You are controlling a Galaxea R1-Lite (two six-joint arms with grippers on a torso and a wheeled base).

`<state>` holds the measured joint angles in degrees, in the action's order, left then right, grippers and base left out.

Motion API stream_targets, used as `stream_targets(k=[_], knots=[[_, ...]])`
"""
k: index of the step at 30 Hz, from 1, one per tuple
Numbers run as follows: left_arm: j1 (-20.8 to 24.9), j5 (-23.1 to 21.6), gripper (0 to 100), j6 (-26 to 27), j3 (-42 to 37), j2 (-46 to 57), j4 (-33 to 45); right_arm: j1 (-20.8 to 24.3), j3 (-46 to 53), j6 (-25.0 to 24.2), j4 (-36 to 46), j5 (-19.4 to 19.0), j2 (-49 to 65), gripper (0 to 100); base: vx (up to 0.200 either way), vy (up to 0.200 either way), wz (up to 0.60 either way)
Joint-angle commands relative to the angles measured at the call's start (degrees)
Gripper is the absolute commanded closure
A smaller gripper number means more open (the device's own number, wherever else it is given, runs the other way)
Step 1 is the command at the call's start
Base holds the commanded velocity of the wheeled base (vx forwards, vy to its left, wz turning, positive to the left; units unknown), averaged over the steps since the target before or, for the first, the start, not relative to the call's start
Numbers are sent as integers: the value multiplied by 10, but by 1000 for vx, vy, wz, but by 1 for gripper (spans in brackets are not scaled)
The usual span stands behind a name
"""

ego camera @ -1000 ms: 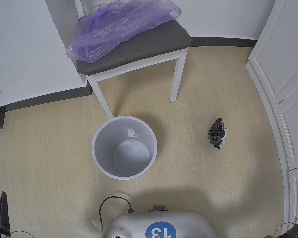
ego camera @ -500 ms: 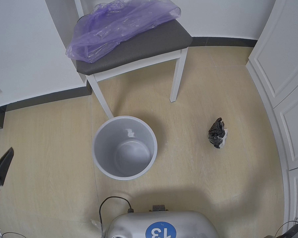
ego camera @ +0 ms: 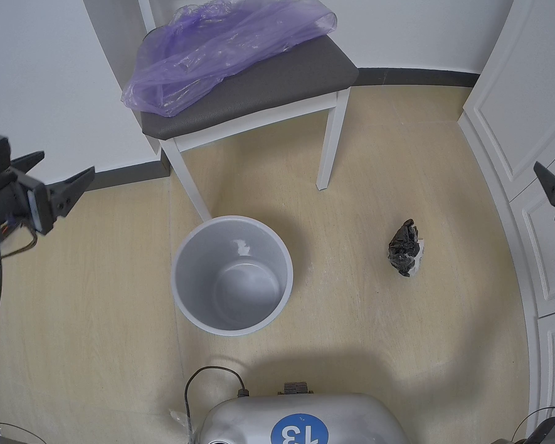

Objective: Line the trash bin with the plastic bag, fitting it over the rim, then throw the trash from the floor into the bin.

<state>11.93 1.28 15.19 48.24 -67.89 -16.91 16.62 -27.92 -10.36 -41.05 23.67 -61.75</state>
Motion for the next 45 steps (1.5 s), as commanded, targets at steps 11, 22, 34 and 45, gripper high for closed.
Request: stream_targets(k=[11,22,34,45], knots=[[66,112,0,70,148,-167,-8,3,9,4,-7,4,-18,0,0,0,0],[65,140,0,98,226,-231,-8,0,9,5,-4,4,-19,0,0,0,0],[65,189,0,121,291,-290,-30,-5,9,6,-4,3,-19,0,0,0,0],[65,257,0,138,296,-321,-102,-5,9,7,-4,3,-19,0,0,0,0]])
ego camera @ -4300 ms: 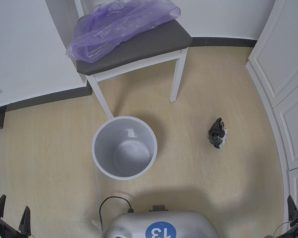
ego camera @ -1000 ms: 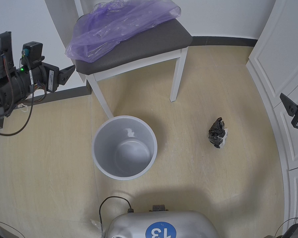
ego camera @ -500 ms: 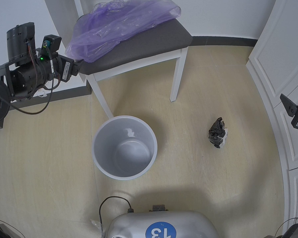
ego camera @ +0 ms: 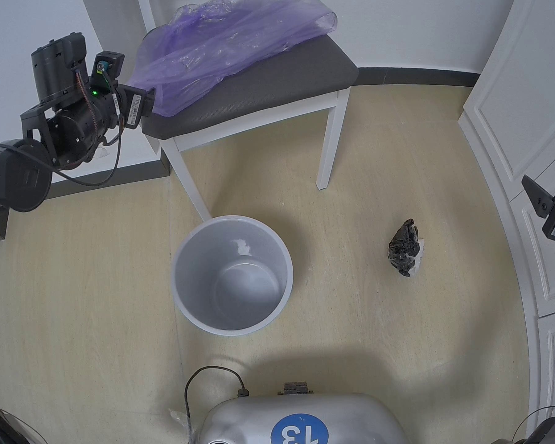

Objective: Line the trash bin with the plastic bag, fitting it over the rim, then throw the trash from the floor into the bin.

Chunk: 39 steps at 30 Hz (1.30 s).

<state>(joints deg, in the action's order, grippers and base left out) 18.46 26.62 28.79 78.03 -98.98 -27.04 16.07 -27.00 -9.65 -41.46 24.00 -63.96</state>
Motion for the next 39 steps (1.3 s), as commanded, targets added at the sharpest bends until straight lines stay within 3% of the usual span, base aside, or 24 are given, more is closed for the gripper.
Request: stream_targets(k=[1,14,39], knots=[[-1,14,0,2,-3,-10,-1,0,0,1,-1,0,4,0,0,0,0],[-30,34,0,2,-8,-11,-4,0,1,1,0,0,2,0,0,0,0],[-27,21,0,1,-3,-23,-46,0,0,3,-2,0,4,0,0,0,0]])
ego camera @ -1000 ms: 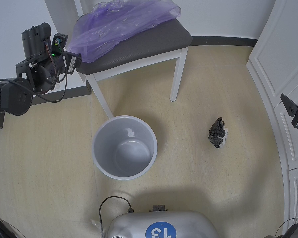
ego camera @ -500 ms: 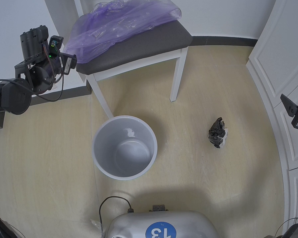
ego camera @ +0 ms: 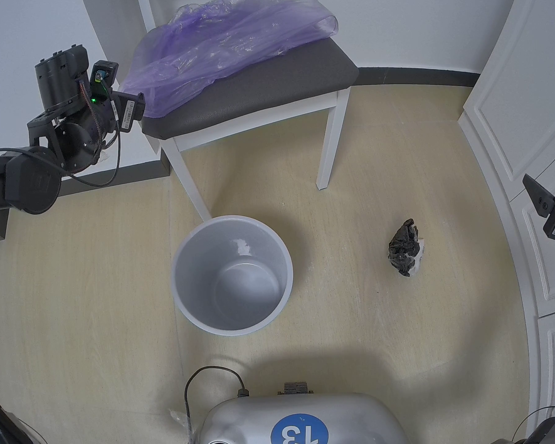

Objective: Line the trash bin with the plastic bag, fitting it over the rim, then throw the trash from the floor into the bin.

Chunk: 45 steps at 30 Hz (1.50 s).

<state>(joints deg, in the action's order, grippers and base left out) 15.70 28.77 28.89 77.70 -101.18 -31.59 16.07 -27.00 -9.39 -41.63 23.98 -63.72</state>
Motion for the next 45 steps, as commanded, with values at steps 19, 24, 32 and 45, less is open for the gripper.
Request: stream_targets(k=[19,24,32,45], knots=[[-2,-8,0,0,0,-5,-1,0,1,2,0,0,2,0,0,0,0],[-3,-19,100,-1,-2,-5,-1,0,1,2,0,0,1,0,0,0,0],[-1,-21,100,-3,-2,-7,-2,0,1,2,0,0,2,0,0,0,0],[28,-21,100,-6,0,9,-14,0,1,2,-2,0,-2,0,0,0,0]])
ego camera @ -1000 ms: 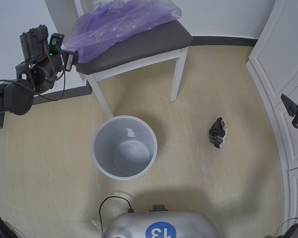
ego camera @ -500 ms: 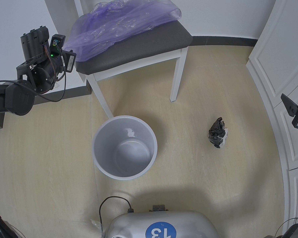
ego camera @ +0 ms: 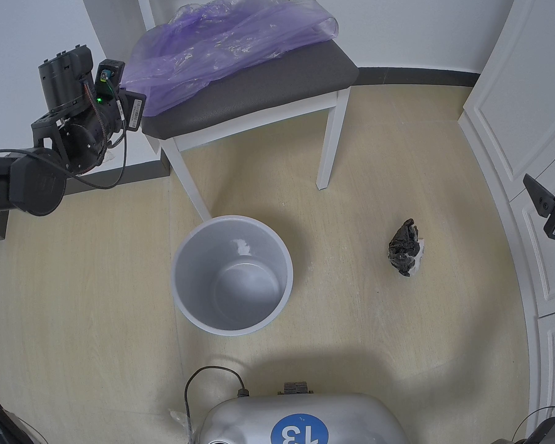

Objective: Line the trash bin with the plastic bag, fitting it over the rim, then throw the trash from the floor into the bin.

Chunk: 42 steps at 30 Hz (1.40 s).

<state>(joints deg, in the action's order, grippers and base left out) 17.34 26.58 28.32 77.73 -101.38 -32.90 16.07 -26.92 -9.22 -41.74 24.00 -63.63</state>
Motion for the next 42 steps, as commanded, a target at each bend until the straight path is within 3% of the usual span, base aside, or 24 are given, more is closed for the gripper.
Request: stream_targets(k=[1,12,27,36,42], knots=[[19,1,100,0,0,15,-1,0,0,-1,-1,0,-4,0,0,0,0],[93,1,100,-1,1,55,5,2,-1,-4,-3,0,-10,0,0,0,0],[138,0,100,-17,19,74,13,15,36,3,-42,-26,-27,0,0,0,0],[243,1,100,-16,80,84,101,74,62,0,-78,-23,-66,0,0,0,0],[334,8,100,-12,107,82,159,117,90,-30,-185,-10,-142,0,0,0,0]])
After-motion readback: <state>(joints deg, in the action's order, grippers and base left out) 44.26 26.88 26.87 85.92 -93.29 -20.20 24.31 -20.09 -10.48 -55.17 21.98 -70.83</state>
